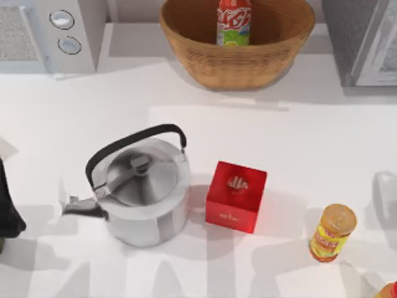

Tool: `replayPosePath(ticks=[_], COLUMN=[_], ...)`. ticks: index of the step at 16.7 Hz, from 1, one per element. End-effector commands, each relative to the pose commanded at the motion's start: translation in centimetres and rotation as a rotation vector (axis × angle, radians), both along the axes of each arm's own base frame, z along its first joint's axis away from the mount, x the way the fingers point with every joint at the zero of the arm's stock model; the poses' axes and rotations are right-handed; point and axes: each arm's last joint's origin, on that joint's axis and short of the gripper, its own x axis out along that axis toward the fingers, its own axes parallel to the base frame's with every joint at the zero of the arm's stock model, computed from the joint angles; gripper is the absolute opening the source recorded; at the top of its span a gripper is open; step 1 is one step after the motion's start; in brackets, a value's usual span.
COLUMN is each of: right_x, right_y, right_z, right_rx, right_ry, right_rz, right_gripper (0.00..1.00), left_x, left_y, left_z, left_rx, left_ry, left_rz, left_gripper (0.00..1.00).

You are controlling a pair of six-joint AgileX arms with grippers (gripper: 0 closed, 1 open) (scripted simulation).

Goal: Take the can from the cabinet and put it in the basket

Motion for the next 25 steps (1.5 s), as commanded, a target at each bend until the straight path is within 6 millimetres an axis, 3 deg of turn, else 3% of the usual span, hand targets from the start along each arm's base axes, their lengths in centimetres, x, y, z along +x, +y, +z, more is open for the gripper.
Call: replayPosePath(ticks=[5,10,14,19,22,25], right_x=[1.8,4.7,6.1,5.6,4.8,4.5], right_y=[-1.9,-6.4,-11.6,-17.4,-19.2,-19.7], right_z=[3.2,4.6,3.6,0.4,-1.3,-1.7], right_rx=[-0.029,-0.059,-0.064,-0.029,-0.002,0.006], right_ry=[-0.056,-0.053,-0.022,0.027,0.045,0.050], right_rz=[0.014,0.013,0.006,-0.006,-0.014,-0.016], right_gripper=[1.00,1.00,1.00,1.00,1.00,1.00], left_x=[0.0,0.0,0.0,0.0,0.0,0.0], left_y=[0.0,0.0,0.0,0.0,0.0,0.0], left_z=[0.0,0.0,0.0,0.0,0.0,0.0], left_rx=[0.000,0.000,0.000,0.000,0.000,0.000], left_ry=[0.000,0.000,0.000,0.000,0.000,0.000], left_rz=[0.000,0.000,0.000,0.000,0.000,0.000], left_gripper=[1.00,1.00,1.00,1.00,1.00,1.00])
